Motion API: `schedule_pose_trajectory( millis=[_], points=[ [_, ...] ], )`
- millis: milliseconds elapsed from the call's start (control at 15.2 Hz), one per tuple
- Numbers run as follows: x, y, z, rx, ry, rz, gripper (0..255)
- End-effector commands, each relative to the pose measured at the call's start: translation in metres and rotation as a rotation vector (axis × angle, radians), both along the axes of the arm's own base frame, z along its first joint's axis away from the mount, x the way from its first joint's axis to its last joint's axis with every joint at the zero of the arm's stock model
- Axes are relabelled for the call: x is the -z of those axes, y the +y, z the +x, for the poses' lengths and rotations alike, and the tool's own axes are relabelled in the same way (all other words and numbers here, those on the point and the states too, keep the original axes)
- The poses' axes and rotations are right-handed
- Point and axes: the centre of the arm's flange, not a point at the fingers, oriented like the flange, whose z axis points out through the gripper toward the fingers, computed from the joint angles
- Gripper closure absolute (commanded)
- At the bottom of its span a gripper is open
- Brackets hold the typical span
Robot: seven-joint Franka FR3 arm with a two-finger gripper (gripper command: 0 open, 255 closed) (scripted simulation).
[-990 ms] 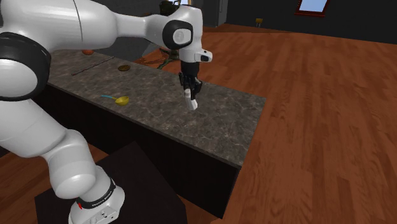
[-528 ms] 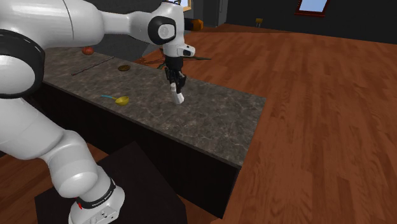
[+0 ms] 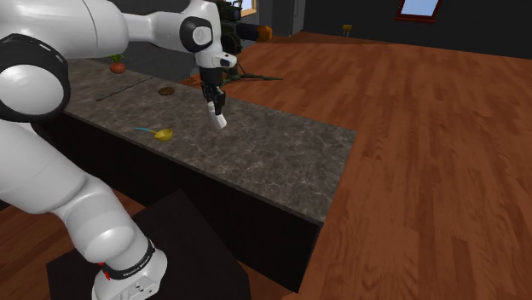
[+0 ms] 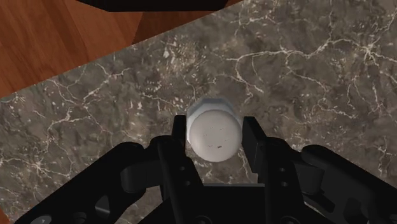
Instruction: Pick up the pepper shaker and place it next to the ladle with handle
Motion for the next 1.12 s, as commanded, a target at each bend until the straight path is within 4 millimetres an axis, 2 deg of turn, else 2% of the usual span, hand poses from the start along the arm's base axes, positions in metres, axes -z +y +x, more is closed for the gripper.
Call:
schedule_pose_trajectory(
  millis=[0,858,1056],
  points=[
    [0.000,0.025,-0.008,0.002,0.000,0.000,255],
    [-0.001,0.194,-0.045,0.002,0.000,0.000,255],
    [0.015,0.194,-0.045,0.002,0.000,0.000,255]
  ],
)
